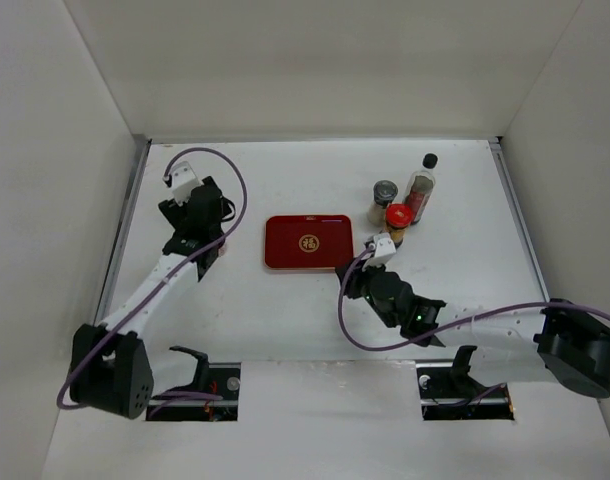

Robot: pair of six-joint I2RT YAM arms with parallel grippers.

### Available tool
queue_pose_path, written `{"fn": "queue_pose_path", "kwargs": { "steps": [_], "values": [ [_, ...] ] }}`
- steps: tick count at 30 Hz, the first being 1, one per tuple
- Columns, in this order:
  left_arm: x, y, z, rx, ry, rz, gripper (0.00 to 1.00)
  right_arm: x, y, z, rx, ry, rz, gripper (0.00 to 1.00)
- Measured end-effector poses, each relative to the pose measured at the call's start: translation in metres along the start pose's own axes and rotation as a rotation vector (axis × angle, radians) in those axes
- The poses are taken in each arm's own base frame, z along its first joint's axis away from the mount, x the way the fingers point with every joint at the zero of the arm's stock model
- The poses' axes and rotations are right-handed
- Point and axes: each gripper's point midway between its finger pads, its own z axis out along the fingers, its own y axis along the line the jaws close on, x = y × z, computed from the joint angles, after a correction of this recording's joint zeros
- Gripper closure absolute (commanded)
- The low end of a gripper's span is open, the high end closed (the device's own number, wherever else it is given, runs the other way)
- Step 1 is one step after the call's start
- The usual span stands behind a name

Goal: Organize the condiment bottles

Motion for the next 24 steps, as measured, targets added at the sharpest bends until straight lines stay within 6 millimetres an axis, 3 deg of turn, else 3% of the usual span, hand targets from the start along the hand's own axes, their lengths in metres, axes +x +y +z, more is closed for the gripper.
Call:
{"fn": "queue_pose_path", "kwargs": {
  "steps": [2, 4, 16, 24],
  "values": [
    [0.01, -0.002, 0.016, -0.016, 0.043, 0.028, 0.24, 0.006, 0.0, 0.002, 0.0, 0.015, -0.006, 0.46],
    [0.019, -0.005, 0.028, -0.018, 0.078, 0.046, 0.2, 0.008, 0.001, 0.002, -0.008, 0.023, -0.011, 0.39],
    [0.047, -0.015, 0.088, -0.054, 0.165, 0.131, 0.18, 0.009, 0.015, 0.002, -0.08, 0.034, 0.001, 0.31],
    [0.061, -0.017, 0.109, -0.058, 0.187, 0.169, 0.35, 0.006, 0.02, 0.002, -0.102, 0.025, 0.011, 0.31]
  ]
}}
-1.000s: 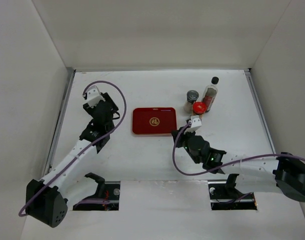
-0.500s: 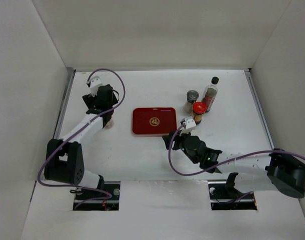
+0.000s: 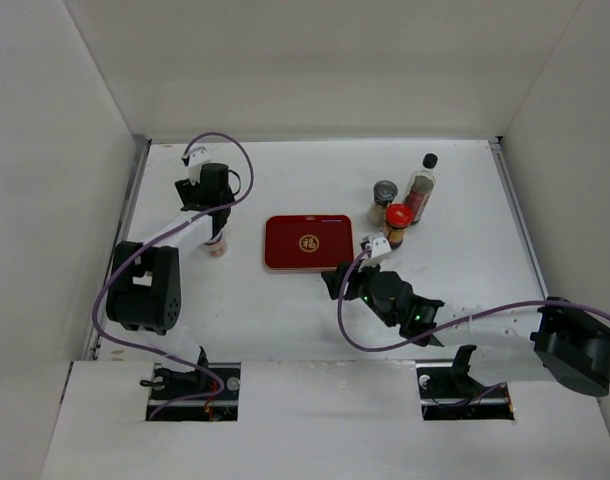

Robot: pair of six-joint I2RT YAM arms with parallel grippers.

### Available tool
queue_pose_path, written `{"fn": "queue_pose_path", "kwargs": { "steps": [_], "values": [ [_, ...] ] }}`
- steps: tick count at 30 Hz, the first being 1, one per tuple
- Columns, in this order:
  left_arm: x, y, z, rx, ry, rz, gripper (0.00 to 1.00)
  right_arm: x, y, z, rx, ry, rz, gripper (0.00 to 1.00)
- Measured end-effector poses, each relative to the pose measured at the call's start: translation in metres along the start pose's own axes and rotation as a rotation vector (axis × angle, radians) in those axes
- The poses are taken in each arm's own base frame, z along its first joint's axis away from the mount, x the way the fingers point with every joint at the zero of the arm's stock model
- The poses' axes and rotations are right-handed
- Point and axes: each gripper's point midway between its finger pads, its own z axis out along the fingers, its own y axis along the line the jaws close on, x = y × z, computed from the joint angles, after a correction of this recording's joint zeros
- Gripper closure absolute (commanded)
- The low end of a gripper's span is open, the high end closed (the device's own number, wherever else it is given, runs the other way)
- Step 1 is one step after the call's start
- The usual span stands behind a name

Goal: Organize the condiment bottles

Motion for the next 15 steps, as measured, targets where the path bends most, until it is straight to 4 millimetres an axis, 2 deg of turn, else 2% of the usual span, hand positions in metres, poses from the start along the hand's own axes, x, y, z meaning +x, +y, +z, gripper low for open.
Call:
{"fn": "queue_pose_path", "kwargs": {
  "steps": [4, 11, 13, 15],
  "values": [
    [-0.005, -0.002, 0.005, 0.002, -0.011, -0.001, 0.58, 0.0, 0.001, 0.0, -0.004, 0.002, 0.0, 0.31],
    [-0.013, -0.007, -0.001, 0.021, -0.035, -0.004, 0.6, -0.001, 0.001, 0.0, -0.006, -0.002, 0.003, 0.28],
    [-0.025, -0.014, -0.012, 0.048, -0.063, -0.004, 0.6, -0.002, 0.001, 0.0, -0.005, -0.005, 0.009, 0.27],
    [-0.043, -0.026, -0.033, 0.095, -0.113, -0.016, 0.6, -0.001, 0.0, 0.0, -0.003, -0.006, 0.013, 0.26]
  ]
}}
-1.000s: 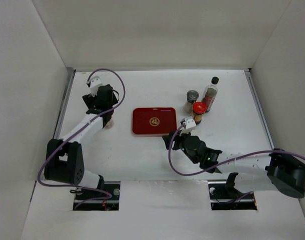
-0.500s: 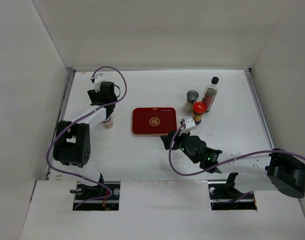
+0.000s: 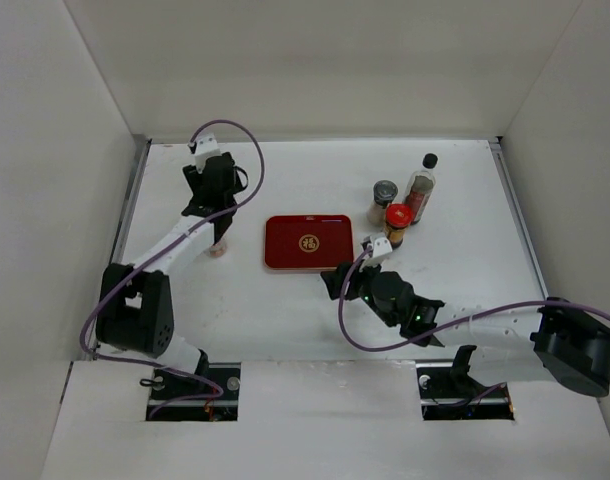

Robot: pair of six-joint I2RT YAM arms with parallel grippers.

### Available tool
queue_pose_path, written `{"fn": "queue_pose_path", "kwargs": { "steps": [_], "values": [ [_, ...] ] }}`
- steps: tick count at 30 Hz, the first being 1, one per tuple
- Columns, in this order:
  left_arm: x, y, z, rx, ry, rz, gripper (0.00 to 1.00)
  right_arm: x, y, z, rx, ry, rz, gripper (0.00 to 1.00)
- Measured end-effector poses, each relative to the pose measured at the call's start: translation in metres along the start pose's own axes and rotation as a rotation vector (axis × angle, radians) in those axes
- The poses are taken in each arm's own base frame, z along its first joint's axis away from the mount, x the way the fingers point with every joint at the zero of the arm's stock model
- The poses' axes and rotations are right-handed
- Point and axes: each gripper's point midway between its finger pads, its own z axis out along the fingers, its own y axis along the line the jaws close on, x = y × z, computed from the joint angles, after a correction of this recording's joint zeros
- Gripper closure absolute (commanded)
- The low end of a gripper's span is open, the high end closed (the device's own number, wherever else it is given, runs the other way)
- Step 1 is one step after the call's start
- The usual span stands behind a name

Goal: Organize the condiment bottles

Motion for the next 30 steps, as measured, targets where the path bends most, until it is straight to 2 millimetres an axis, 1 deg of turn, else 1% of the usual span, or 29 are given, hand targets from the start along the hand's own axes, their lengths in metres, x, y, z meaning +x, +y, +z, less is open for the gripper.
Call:
{"fn": "queue_pose_path", "kwargs": {
  "steps": [3, 5, 6, 8, 11, 14, 17, 20, 27, 30],
  "values": [
    [-0.031, -0.032, -0.033, 0.105, -0.083, -0.031, 0.59, 0.0, -0.006, 0.001, 0.017, -0.003, 0.003, 0.26],
    [-0.043, -0.054, -0.054, 0.181, -0.119, -0.047, 0.59, -0.001, -0.01, 0.001, 0.032, -0.009, 0.009, 0.26],
    [-0.045, -0.066, -0.065, 0.221, -0.129, -0.051, 0.59, -0.002, -0.011, 0.001, 0.036, -0.013, 0.014, 0.26],
    [-0.044, -0.087, -0.082, 0.289, -0.13, -0.052, 0.59, -0.005, -0.015, -0.001, 0.046, -0.026, 0.026, 0.25],
    [-0.029, -0.117, -0.103, 0.384, -0.1, -0.044, 0.59, -0.013, -0.024, -0.008, 0.07, -0.064, 0.046, 0.25],
    [-0.012, -0.135, -0.117, 0.44, -0.066, -0.03, 0.59, -0.022, -0.033, -0.012, 0.094, -0.104, 0.072, 0.25],
    [0.007, -0.143, -0.12, 0.458, -0.034, -0.011, 0.59, -0.027, -0.035, -0.012, 0.104, -0.126, 0.088, 0.25],
    [0.024, -0.145, -0.116, 0.455, -0.003, 0.012, 0.59, -0.029, -0.038, -0.011, 0.112, -0.131, 0.095, 0.25],
    [0.066, -0.137, -0.103, 0.428, 0.052, 0.057, 0.59, -0.03, -0.041, -0.011, 0.122, -0.135, 0.104, 0.25],
    [0.08, -0.135, -0.098, 0.42, 0.074, 0.076, 0.58, -0.029, -0.042, -0.01, 0.124, -0.131, 0.101, 0.25]
  ]
}}
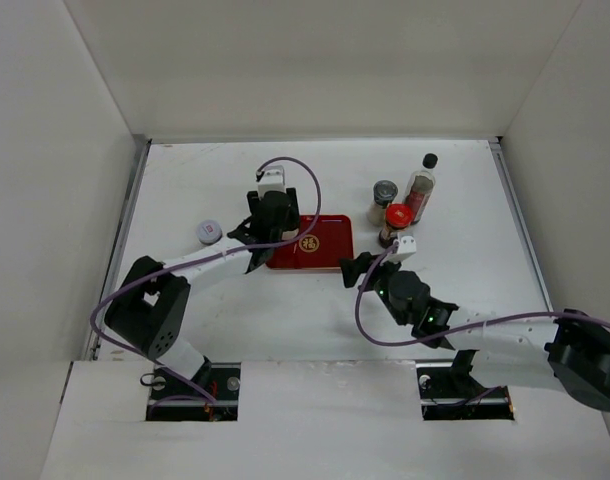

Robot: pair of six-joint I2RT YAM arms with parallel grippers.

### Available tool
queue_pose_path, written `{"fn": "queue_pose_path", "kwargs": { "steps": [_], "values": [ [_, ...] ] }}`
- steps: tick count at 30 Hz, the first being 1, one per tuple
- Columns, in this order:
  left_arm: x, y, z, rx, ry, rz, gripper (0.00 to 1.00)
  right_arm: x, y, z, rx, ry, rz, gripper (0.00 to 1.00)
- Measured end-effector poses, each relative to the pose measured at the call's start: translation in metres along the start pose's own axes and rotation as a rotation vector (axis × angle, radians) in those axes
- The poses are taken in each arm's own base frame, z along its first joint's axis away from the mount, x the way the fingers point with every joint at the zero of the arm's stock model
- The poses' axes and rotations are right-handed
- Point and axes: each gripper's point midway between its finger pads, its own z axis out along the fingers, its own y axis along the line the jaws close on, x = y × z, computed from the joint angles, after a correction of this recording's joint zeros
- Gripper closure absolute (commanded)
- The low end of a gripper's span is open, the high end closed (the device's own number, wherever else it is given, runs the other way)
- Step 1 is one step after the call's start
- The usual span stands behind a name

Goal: Organize the condiment bottles

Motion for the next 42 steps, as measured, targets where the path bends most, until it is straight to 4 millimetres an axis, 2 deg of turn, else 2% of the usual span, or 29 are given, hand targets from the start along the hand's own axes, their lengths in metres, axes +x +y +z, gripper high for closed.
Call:
{"fn": "queue_pose_path", "kwargs": {
  "steps": [7, 14, 19, 24, 26, 28, 30, 31, 33, 35, 36, 37, 39, 40, 42],
  "values": [
    [0.012, 0.002, 0.006, -0.006, 0.011, 0.016, 0.54, 0.005, -0.002, 0.001, 0.008, 0.012, -0.01, 0.22],
    [0.012, 0.003, 0.007, -0.026, -0.022, 0.031, 0.43, 0.006, -0.004, 0.002, 0.013, 0.015, -0.013, 0.11],
    [0.016, -0.002, 0.005, -0.04, -0.038, 0.084, 0.4, 0.009, -0.005, 0.003, 0.02, 0.02, -0.022, 0.08],
    [0.017, -0.008, 0.004, -0.049, -0.06, 0.131, 0.24, 0.006, -0.007, 0.002, 0.027, 0.016, -0.021, 0.06],
    [0.018, -0.009, 0.006, -0.057, -0.068, 0.143, 0.2, 0.0, -0.006, 0.0, 0.025, 0.002, -0.012, 0.06],
    [0.02, -0.01, 0.007, -0.062, -0.068, 0.158, 0.13, -0.009, -0.006, -0.002, 0.026, -0.02, 0.0, 0.07],
    [0.024, -0.01, 0.008, -0.067, -0.063, 0.17, 0.08, -0.018, -0.008, -0.004, 0.036, -0.045, 0.013, 0.12],
    [0.024, -0.01, 0.008, -0.068, -0.064, 0.173, 0.06, -0.023, -0.011, -0.004, 0.045, -0.059, 0.019, 0.19],
    [0.021, -0.011, 0.007, -0.068, -0.073, 0.168, 0.03, -0.034, -0.017, -0.006, 0.067, -0.085, 0.029, 0.47],
    [0.016, -0.012, 0.004, -0.061, -0.085, 0.162, 0.02, -0.045, -0.026, -0.007, 0.093, -0.113, 0.041, 0.7],
    [0.012, -0.014, 0.001, -0.053, -0.093, 0.156, 0.02, -0.049, -0.03, -0.008, 0.109, -0.124, 0.047, 0.78],
    [0.007, -0.016, -0.003, -0.039, -0.104, 0.148, 0.02, -0.052, -0.035, -0.008, 0.126, -0.129, 0.054, 0.81],
    [-0.007, -0.019, -0.017, -0.003, -0.138, 0.122, 0.01, -0.055, -0.044, -0.006, 0.165, -0.127, 0.066, 0.8],
    [-0.016, -0.021, -0.025, 0.015, -0.162, 0.104, 0.01, -0.056, -0.049, -0.005, 0.185, -0.121, 0.068, 0.76],
    [-0.035, -0.021, -0.043, 0.047, -0.218, 0.06, 0.03, -0.057, -0.055, -0.003, 0.216, -0.109, 0.069, 0.57]
  ]
}}
